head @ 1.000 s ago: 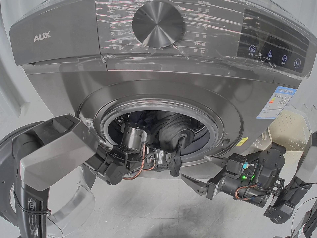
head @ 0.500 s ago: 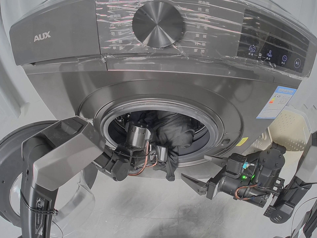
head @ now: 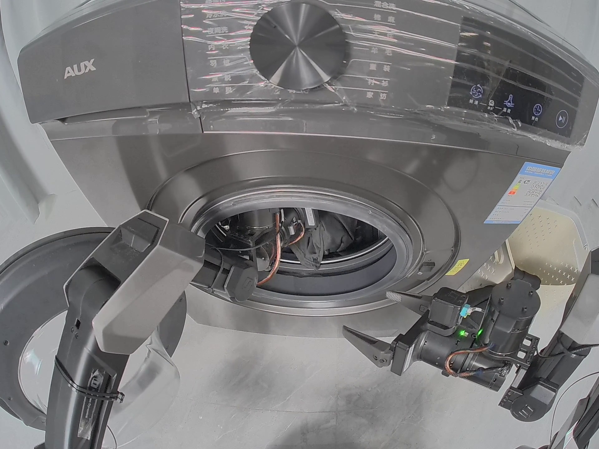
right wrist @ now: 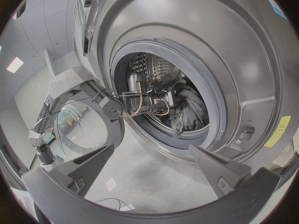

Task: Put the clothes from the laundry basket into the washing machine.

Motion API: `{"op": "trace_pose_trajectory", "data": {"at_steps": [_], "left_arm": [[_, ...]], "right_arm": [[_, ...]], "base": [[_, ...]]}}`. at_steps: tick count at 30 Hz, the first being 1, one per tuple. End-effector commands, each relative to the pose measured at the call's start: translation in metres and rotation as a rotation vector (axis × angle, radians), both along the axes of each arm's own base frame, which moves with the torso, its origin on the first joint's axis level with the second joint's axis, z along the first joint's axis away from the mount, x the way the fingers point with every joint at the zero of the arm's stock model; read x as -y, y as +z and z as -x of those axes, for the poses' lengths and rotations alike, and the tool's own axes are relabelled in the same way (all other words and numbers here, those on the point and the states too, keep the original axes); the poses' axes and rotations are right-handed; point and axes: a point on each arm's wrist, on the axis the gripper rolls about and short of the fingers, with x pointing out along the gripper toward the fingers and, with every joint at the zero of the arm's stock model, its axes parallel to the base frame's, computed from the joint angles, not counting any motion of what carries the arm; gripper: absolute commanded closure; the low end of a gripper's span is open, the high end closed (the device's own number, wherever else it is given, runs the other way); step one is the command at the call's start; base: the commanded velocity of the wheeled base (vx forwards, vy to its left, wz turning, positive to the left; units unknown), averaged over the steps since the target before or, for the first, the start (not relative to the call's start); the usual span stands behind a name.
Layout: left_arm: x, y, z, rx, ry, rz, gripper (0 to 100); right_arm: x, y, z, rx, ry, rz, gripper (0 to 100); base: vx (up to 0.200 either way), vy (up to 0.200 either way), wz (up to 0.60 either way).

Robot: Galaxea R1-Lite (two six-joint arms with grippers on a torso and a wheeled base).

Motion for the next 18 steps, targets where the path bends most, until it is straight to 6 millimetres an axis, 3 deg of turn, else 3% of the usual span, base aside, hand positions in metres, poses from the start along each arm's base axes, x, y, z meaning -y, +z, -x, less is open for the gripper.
{"op": "trace_pose_trajectory", "data": {"at_steps": [1,10,11,18], "left_arm": [[0.005,-0.014,-0.022,0.083,0.027,0.053,100],[0.009,-0.007,-0.029,0.158,0.039,0.098,100],[0.009,-0.008,-0.029,0.153,0.038,0.095,0],[0.015,-0.018,-0.01,0.072,0.012,0.051,0]], "right_arm": [[0.0,0.0,0.0,0.002,0.001,-0.001,0],[0.0,0.0,0.001,-0.001,0.002,0.0,0],[0.0,0.0,0.0,-0.001,0.001,0.0,0],[0.0,0.0,0.0,-0.001,0.001,0.0,0]], "base": [[0.0,0.0,0.0],[0.0,0.0,0.0],[0.0,0.0,0.0],[0.0,0.0,0.0]]}}
